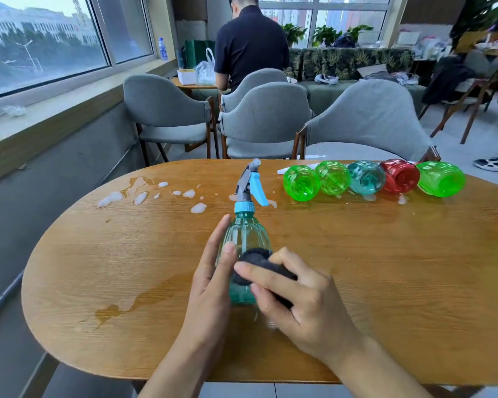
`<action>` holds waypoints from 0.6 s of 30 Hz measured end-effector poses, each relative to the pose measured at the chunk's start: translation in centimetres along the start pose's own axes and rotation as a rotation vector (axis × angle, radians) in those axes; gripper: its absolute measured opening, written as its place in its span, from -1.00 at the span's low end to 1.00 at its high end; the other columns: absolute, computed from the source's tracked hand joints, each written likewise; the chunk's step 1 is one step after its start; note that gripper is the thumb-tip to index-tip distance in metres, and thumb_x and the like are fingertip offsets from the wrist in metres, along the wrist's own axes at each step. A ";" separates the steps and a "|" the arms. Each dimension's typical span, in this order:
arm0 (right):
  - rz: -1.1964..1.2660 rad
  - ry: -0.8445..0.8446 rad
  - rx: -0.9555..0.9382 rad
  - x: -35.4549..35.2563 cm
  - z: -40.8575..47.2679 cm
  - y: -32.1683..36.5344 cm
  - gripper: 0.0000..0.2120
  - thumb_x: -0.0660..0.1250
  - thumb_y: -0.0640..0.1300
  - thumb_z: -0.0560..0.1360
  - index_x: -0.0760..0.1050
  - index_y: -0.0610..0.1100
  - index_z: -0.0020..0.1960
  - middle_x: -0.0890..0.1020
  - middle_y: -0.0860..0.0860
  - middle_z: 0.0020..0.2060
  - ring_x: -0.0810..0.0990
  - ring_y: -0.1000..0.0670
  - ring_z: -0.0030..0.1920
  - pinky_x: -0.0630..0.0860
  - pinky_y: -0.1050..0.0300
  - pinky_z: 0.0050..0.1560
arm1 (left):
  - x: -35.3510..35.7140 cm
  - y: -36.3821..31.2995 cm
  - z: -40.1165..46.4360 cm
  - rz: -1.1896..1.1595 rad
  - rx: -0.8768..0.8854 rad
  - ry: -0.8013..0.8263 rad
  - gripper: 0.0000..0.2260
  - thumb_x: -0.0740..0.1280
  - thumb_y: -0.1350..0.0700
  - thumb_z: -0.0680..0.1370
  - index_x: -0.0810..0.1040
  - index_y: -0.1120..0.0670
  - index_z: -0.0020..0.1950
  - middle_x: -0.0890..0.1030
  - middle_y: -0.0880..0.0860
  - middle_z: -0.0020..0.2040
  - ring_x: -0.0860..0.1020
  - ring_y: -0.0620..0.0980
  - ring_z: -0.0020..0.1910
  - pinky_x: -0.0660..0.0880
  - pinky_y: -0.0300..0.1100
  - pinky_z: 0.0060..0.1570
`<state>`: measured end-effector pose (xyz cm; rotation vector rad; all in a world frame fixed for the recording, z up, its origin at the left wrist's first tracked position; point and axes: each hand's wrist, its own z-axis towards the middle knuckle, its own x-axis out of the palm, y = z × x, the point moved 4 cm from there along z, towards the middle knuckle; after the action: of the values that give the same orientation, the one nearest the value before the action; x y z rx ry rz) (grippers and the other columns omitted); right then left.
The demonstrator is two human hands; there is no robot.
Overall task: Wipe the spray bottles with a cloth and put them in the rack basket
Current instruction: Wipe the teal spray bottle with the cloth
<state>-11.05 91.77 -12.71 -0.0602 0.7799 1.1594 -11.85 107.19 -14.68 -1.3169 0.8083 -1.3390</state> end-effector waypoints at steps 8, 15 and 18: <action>0.229 -0.172 0.143 -1.4 -1.1 -0.5 -0.79 0.36 -0.10 0.62 0.73 -0.01 0.17 0.55 0.05 -0.11 0.56 0.10 -0.24 0.46 0.24 -0.26 | -0.2 0.0 0.4 -0.037 -0.031 -0.009 -0.66 0.23 -0.26 0.69 0.48 -0.39 0.48 0.65 0.04 0.38 0.65 0.26 0.30 0.64 0.26 0.06; 0.380 -0.290 0.367 -1.7 1.3 -2.2 -0.72 0.31 -0.13 0.68 0.65 -0.02 0.35 0.58 0.04 0.00 0.64 -0.04 -0.01 0.57 0.12 -0.02 | 1.5 0.7 -0.6 0.064 0.061 0.157 -0.55 0.40 -0.17 0.60 0.49 -0.34 0.50 0.59 -0.09 0.45 0.60 0.02 0.41 0.61 0.04 0.32; 0.376 -0.169 0.316 -0.9 1.0 -1.7 -0.72 0.34 -0.16 0.67 0.65 -0.05 0.34 0.56 0.05 -0.03 0.61 -0.02 -0.03 0.51 0.22 -0.06 | 1.1 0.8 -0.4 0.042 0.081 0.091 -0.57 0.32 -0.01 0.62 0.53 -0.31 0.48 0.61 -0.07 0.44 0.60 0.03 0.41 0.60 0.04 0.33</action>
<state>-9.27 90.74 -12.08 0.4587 0.8358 1.3598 -11.92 105.87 -15.27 -1.1766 0.8302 -1.3919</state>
